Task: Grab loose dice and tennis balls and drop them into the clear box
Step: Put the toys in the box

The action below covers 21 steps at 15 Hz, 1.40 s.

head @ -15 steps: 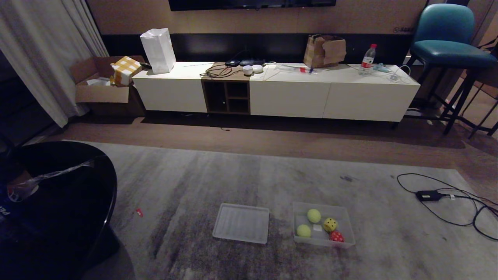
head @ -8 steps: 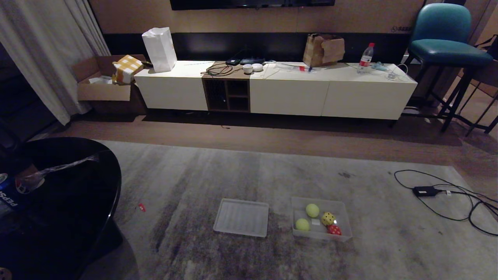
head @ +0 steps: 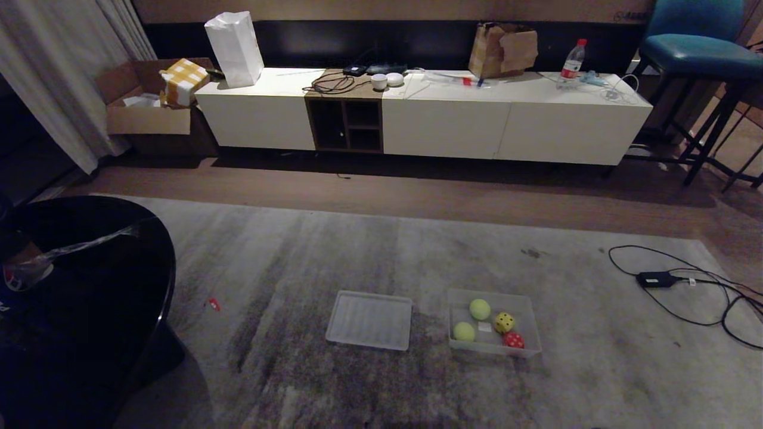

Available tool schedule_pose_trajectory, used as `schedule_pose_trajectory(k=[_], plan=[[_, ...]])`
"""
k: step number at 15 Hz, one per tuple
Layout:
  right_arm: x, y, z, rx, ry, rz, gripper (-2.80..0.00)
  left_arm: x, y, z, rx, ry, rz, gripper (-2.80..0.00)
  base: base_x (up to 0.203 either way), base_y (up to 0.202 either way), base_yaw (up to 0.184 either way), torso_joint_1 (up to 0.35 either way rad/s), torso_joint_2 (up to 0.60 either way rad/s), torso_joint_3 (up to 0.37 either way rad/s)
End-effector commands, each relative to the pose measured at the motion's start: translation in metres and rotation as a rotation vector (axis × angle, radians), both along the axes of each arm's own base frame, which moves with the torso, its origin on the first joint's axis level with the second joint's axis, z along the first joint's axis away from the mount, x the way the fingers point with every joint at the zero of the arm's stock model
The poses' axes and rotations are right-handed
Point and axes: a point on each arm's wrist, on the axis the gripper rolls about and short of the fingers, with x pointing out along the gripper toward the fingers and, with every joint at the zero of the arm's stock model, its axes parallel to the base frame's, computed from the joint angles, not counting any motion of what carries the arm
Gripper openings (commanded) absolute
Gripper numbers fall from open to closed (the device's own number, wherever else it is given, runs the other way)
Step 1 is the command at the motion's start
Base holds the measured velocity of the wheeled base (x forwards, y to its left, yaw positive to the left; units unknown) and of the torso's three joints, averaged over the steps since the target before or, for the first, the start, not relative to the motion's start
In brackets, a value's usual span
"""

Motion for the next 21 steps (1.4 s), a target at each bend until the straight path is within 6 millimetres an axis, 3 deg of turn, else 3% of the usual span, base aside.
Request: schedule_pose_trajectory(k=[1,21], plan=[[0.0009,0.0,-0.0029,0.0,0.012,-0.001,-2.8,0.0002,0.0,-0.0004,0.001,0.003,0.0,-2.8,0.0,0.0,0.0,0.002,0.0,-0.188],[0.0009,0.0,-0.0029,0.0,0.012,-0.001,-2.8,0.0002,0.0,-0.0002,0.001,0.002,0.0,-2.8,0.0,0.0,0.0,0.003,0.0,-0.198]])
